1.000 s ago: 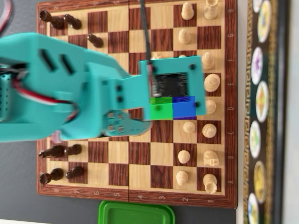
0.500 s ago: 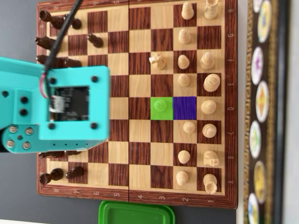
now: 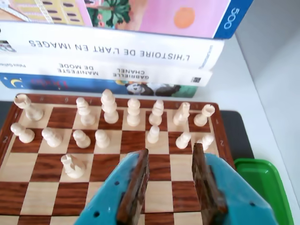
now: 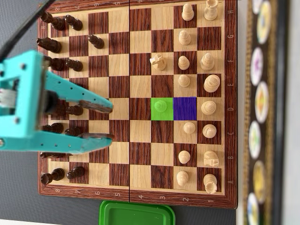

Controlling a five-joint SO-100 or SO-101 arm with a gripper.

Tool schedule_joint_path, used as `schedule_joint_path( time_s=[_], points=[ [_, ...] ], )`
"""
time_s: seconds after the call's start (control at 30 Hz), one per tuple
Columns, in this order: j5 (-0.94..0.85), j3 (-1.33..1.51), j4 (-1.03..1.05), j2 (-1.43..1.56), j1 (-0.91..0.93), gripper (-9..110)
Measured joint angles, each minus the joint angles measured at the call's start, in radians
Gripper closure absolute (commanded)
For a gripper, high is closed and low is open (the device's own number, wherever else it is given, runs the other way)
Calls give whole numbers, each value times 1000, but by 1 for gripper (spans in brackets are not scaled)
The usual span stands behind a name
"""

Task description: Play chess

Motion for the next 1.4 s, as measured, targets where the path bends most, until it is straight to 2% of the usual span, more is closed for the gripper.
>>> schedule_joint_path(
  time_s=[0.57, 0.77, 0.97, 1.4],
  points=[
    [18, 420, -761, 365, -2, 87],
    [101, 538, -917, 477, -9, 87],
    [107, 615, -1069, 600, -18, 87],
    [110, 629, -1466, 611, -84, 87]
  ],
)
